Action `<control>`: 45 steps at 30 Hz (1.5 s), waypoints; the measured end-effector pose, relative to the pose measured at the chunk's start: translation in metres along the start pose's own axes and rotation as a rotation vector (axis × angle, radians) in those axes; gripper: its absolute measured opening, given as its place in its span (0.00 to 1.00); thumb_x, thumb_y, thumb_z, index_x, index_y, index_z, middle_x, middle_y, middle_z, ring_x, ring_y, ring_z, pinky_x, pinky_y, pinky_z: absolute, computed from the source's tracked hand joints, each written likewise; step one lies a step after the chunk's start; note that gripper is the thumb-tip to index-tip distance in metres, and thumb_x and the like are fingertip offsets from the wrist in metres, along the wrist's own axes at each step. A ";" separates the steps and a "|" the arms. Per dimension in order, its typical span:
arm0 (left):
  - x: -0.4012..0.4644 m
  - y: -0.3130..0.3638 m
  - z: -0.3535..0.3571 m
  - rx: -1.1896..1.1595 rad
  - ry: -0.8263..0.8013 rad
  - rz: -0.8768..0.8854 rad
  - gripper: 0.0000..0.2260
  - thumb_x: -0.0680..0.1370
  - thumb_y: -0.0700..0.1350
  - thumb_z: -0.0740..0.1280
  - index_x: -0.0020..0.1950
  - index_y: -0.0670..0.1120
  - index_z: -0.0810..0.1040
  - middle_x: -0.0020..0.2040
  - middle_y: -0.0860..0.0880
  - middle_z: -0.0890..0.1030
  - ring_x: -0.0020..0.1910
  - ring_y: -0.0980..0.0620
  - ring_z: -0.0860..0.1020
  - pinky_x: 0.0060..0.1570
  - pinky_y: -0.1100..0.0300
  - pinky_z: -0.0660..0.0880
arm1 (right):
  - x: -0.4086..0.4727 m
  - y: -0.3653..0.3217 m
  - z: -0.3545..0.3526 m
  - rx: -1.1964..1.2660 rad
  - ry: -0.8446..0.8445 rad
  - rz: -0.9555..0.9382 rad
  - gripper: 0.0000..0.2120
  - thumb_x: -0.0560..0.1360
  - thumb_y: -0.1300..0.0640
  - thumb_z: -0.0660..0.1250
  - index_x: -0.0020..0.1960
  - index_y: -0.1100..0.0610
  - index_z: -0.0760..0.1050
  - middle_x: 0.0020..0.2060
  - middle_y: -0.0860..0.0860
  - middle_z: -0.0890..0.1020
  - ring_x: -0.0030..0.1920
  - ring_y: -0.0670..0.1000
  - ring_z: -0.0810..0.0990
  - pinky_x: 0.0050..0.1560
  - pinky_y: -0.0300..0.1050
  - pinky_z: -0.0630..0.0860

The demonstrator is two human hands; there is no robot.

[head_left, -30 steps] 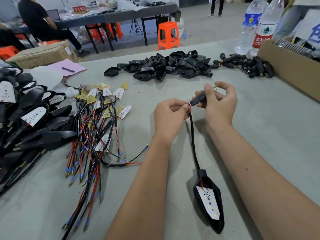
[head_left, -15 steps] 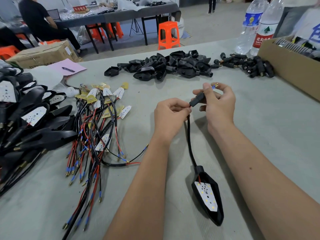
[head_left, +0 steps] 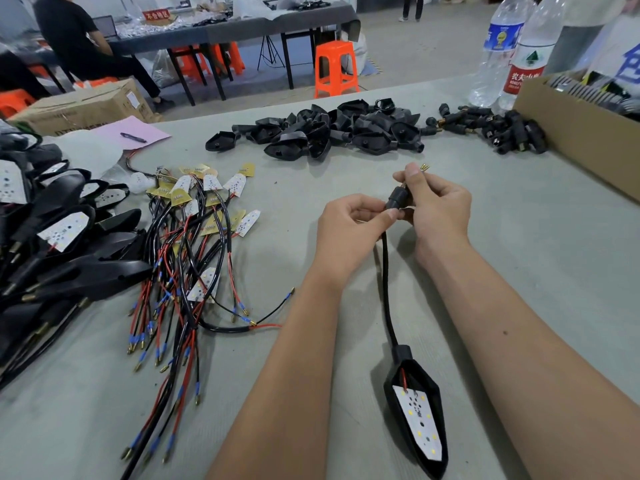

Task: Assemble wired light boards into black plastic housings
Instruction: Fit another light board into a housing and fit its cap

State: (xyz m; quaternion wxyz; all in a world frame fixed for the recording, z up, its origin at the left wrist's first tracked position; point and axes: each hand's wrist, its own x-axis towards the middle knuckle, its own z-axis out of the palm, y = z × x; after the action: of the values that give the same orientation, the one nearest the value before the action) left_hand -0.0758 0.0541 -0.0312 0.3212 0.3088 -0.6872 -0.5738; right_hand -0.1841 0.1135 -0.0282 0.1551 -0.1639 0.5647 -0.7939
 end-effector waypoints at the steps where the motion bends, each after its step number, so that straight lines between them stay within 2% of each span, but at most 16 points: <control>1: 0.000 0.000 0.000 0.018 -0.006 -0.001 0.05 0.74 0.43 0.78 0.47 0.44 0.85 0.42 0.44 0.86 0.39 0.51 0.81 0.49 0.48 0.81 | 0.000 0.000 -0.001 -0.002 0.016 0.000 0.12 0.81 0.55 0.70 0.42 0.59 0.85 0.31 0.49 0.82 0.30 0.49 0.78 0.30 0.42 0.78; 4: 0.000 0.003 -0.005 0.000 -0.052 -0.030 0.04 0.75 0.40 0.77 0.47 0.41 0.84 0.38 0.45 0.84 0.37 0.51 0.81 0.48 0.49 0.82 | 0.004 0.001 -0.003 -0.011 0.069 0.004 0.13 0.83 0.55 0.68 0.42 0.60 0.84 0.27 0.50 0.78 0.25 0.49 0.75 0.28 0.42 0.75; 6: 0.000 0.006 -0.009 -0.044 -0.091 -0.062 0.04 0.75 0.40 0.76 0.45 0.41 0.83 0.37 0.46 0.83 0.36 0.49 0.83 0.43 0.53 0.83 | 0.005 0.002 -0.004 -0.039 0.082 -0.013 0.14 0.83 0.55 0.66 0.42 0.59 0.83 0.25 0.48 0.77 0.23 0.49 0.75 0.27 0.42 0.75; 9: -0.001 0.008 -0.013 -0.065 -0.163 -0.101 0.04 0.76 0.39 0.75 0.44 0.41 0.81 0.34 0.49 0.83 0.34 0.48 0.84 0.40 0.56 0.83 | 0.005 0.003 -0.004 -0.111 0.096 -0.077 0.13 0.83 0.54 0.67 0.42 0.59 0.82 0.26 0.50 0.79 0.24 0.51 0.77 0.25 0.43 0.76; 13: -0.003 0.010 -0.016 -0.068 -0.244 -0.155 0.05 0.76 0.37 0.75 0.48 0.37 0.81 0.37 0.47 0.85 0.35 0.46 0.86 0.39 0.59 0.83 | 0.007 0.004 -0.007 -0.230 0.153 -0.156 0.11 0.80 0.51 0.70 0.41 0.53 0.85 0.31 0.50 0.83 0.31 0.50 0.79 0.31 0.47 0.78; 17: -0.004 0.013 -0.022 -0.044 -0.424 -0.207 0.06 0.77 0.39 0.74 0.51 0.38 0.82 0.43 0.42 0.87 0.40 0.43 0.87 0.42 0.58 0.83 | 0.009 0.002 -0.010 -0.163 0.264 -0.137 0.12 0.80 0.53 0.69 0.40 0.53 0.83 0.30 0.51 0.84 0.27 0.51 0.79 0.27 0.44 0.77; 19: -0.005 0.014 -0.023 -0.011 -0.485 -0.208 0.04 0.79 0.40 0.73 0.49 0.40 0.82 0.43 0.42 0.87 0.39 0.43 0.87 0.40 0.59 0.82 | 0.009 0.001 -0.010 -0.153 0.296 -0.133 0.12 0.81 0.53 0.67 0.40 0.53 0.81 0.29 0.52 0.84 0.26 0.53 0.80 0.27 0.46 0.79; 21: -0.006 0.014 -0.021 -0.019 -0.452 -0.205 0.04 0.80 0.38 0.71 0.49 0.37 0.82 0.39 0.43 0.86 0.35 0.45 0.85 0.37 0.60 0.81 | 0.009 0.001 -0.010 -0.147 0.301 -0.119 0.12 0.83 0.53 0.65 0.41 0.54 0.79 0.29 0.52 0.84 0.26 0.55 0.81 0.28 0.47 0.80; 24: -0.005 0.013 -0.020 -0.047 -0.332 -0.200 0.05 0.80 0.36 0.69 0.49 0.33 0.82 0.32 0.45 0.81 0.29 0.48 0.81 0.32 0.61 0.78 | 0.010 0.000 -0.009 -0.131 0.269 -0.087 0.13 0.84 0.53 0.63 0.43 0.55 0.78 0.29 0.52 0.85 0.27 0.53 0.82 0.26 0.43 0.76; 29: -0.004 0.013 -0.021 -0.051 -0.175 -0.176 0.05 0.78 0.35 0.68 0.47 0.35 0.82 0.31 0.47 0.77 0.26 0.52 0.75 0.26 0.63 0.69 | 0.005 -0.003 -0.005 -0.027 0.056 -0.028 0.06 0.82 0.56 0.68 0.46 0.55 0.78 0.37 0.53 0.88 0.32 0.52 0.84 0.30 0.41 0.78; 34: -0.003 0.010 -0.023 -0.061 -0.155 -0.125 0.06 0.78 0.36 0.67 0.46 0.37 0.83 0.32 0.48 0.77 0.25 0.55 0.70 0.25 0.65 0.65 | 0.006 -0.006 -0.007 -0.017 -0.034 0.051 0.08 0.81 0.57 0.70 0.43 0.55 0.79 0.41 0.51 0.89 0.37 0.51 0.86 0.32 0.40 0.78; 38: -0.003 0.010 -0.022 -0.115 -0.194 -0.076 0.07 0.79 0.38 0.68 0.43 0.42 0.84 0.32 0.48 0.77 0.25 0.54 0.69 0.24 0.66 0.63 | 0.007 -0.004 -0.008 -0.022 0.021 0.047 0.08 0.80 0.59 0.69 0.43 0.59 0.80 0.38 0.52 0.88 0.34 0.49 0.84 0.32 0.39 0.77; 40: -0.002 0.007 -0.019 -0.018 -0.139 -0.034 0.07 0.78 0.38 0.69 0.41 0.43 0.83 0.31 0.48 0.78 0.24 0.54 0.69 0.25 0.64 0.65 | 0.007 -0.001 -0.007 -0.064 0.065 0.013 0.07 0.80 0.60 0.70 0.43 0.60 0.81 0.36 0.51 0.88 0.33 0.48 0.84 0.33 0.39 0.78; 43: 0.001 -0.001 -0.016 0.255 -0.027 0.077 0.08 0.77 0.39 0.70 0.38 0.46 0.82 0.29 0.50 0.80 0.24 0.57 0.71 0.28 0.64 0.69 | 0.007 0.001 -0.006 -0.125 0.093 -0.013 0.07 0.79 0.60 0.71 0.42 0.58 0.82 0.35 0.52 0.87 0.33 0.48 0.84 0.35 0.38 0.78; 45: 0.001 -0.003 -0.016 0.268 -0.016 0.096 0.09 0.77 0.39 0.71 0.37 0.47 0.83 0.29 0.50 0.82 0.24 0.59 0.73 0.28 0.66 0.69 | 0.008 0.001 -0.007 -0.132 0.099 -0.016 0.08 0.78 0.59 0.72 0.40 0.58 0.82 0.35 0.53 0.87 0.31 0.48 0.83 0.34 0.38 0.78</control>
State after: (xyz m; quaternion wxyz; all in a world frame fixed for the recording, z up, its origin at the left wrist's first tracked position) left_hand -0.0636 0.0431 -0.0315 0.2987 0.3113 -0.7741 -0.4632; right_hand -0.1944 0.1157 -0.0309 0.1098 -0.1388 0.6213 -0.7633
